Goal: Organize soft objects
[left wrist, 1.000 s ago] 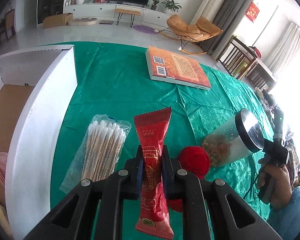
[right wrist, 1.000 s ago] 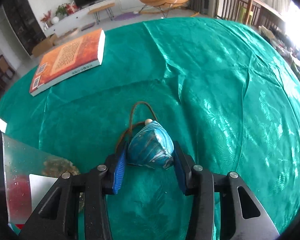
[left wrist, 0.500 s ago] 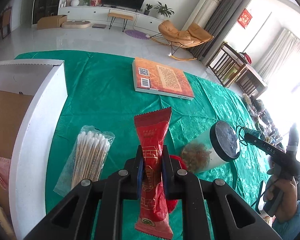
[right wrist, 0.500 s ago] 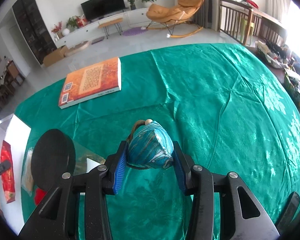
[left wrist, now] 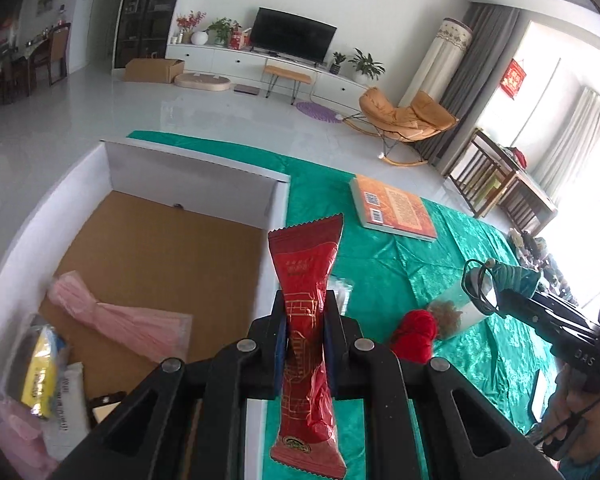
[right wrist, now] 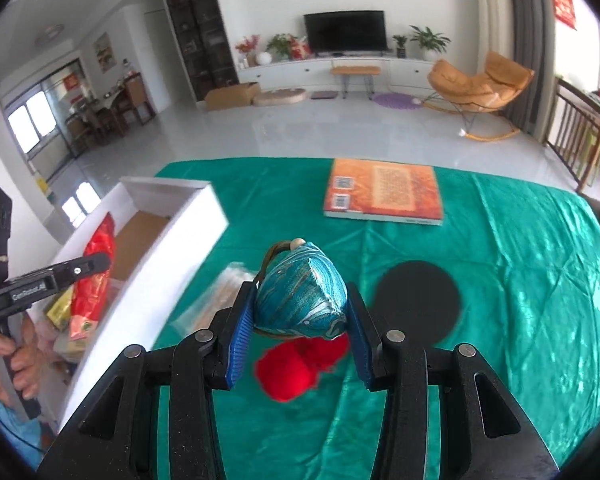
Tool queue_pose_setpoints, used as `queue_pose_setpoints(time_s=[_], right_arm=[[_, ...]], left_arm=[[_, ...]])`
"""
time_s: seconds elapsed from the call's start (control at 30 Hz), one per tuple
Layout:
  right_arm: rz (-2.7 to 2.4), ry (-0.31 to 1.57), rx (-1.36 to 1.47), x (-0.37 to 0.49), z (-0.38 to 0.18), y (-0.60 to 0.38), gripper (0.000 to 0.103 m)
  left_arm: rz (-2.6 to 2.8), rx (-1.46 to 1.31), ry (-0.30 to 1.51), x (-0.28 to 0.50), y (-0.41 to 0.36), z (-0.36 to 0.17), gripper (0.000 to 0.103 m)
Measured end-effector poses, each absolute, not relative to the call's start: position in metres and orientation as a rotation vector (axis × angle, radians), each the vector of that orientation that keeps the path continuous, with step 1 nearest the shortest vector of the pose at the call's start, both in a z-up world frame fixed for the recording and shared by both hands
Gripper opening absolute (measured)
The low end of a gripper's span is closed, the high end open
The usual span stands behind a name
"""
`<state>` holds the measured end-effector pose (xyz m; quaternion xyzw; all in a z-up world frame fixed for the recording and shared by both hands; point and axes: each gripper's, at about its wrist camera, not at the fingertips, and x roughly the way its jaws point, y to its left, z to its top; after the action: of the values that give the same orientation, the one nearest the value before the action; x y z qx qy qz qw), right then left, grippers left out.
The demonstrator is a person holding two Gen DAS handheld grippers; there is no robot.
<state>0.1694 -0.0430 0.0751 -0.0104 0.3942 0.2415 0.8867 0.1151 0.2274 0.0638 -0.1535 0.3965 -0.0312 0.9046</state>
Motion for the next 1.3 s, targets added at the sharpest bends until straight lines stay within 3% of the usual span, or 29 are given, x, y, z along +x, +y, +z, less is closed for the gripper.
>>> queue_pose_setpoints(time_s=[0.13,0.2,0.23,0.27,0.3,0.33,0.53,0.77,0.9,1.03,1.3], right_arm=[[0.737,0.813,0.009,0.138,0.081,0.049,0.047],[0.84,0.842,0.038,0.129,0.076,0.088,0.056],[0.884,0.868,0.05,0.126,0.071,0.103,0.072],[0.91,0.891,0.055,0.123,0.067,0.115,0.074],[0.916,0.907,0.049,0.12,0.062,0.123,0.074],[0.914,0.914,0.039,0.117,0.057,0.125,0.074],[0.719,0.857,-0.057,0.108,0.019,0.066,0.074],[0.227,0.867,-0.095,0.099,-0.077,-0.078,0.074],[0.032,0.879,-0.058,0.086,-0.112,-0.138,0.074],[-0.055,0.886,-0.003,0.086,-0.113,-0.158,0.074],[-0.097,0.899,0.02,0.086,-0.114,-0.167,0.081]], left_arm=[[0.139,-0.288,0.825,0.081,0.29,0.058,0.016],[0.255,-0.265,0.853,0.072,0.313,0.049,0.023],[0.296,-0.258,0.871,0.068,0.322,0.043,0.039],[0.321,-0.271,0.874,0.062,0.33,0.039,0.053],[0.332,-0.295,0.86,0.056,0.335,0.036,0.084],[0.343,-0.317,0.825,0.049,0.337,0.035,0.1],[0.257,-0.33,0.78,0.044,0.304,0.033,0.101],[-0.065,-0.192,0.786,0.044,0.178,0.041,0.102],[-0.254,-0.06,0.879,0.04,0.092,0.009,0.102],[-0.239,0.081,0.944,0.051,0.038,-0.049,0.102],[-0.11,0.177,1.0,0.084,0.052,-0.11,0.101]])
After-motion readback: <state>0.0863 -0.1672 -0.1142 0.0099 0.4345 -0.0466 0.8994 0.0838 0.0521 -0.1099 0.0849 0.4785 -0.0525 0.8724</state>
